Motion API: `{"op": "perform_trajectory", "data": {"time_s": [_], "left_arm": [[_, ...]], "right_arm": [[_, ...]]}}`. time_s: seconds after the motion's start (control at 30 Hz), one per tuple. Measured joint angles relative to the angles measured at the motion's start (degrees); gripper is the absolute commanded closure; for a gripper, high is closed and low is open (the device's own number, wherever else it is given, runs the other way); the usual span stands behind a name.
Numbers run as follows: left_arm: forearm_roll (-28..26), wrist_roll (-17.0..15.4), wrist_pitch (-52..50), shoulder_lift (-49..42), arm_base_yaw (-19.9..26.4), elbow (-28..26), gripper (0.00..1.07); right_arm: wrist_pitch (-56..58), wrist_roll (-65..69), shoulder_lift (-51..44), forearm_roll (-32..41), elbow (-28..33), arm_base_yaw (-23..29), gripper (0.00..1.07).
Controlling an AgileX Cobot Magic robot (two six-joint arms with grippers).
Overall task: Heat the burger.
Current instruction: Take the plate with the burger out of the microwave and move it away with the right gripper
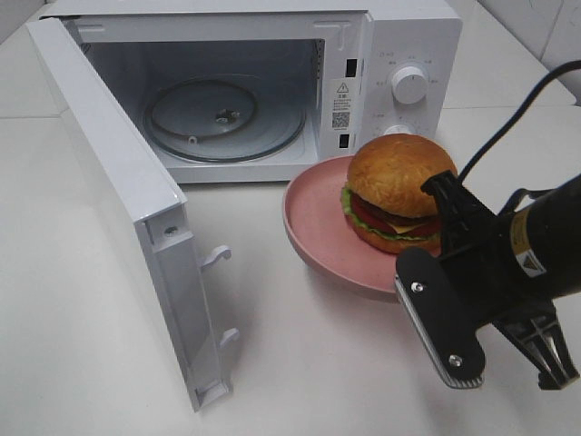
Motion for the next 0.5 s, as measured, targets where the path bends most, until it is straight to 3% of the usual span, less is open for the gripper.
{"op": "perform_trajectory", "data": {"time_s": [0.27,0.33,0.5], "left_arm": [[0.0,0.0,0.0,0.0,0.0,0.0,1.06],[0.0,0.0,0.0,0.0,0.0,0.0,1.06],[0.0,0.0,0.0,0.0,0.0,0.0,1.06]], "right_arm": [[2.3,9.3,-2.2,-3.3,3.9,0.0,1.07],[3.6,19.5,-2.2,-8.7,6.1,-0.1,1.07],[3.6,29.7,-2.2,-13.4,7.5,-0.1,1.07]]}}
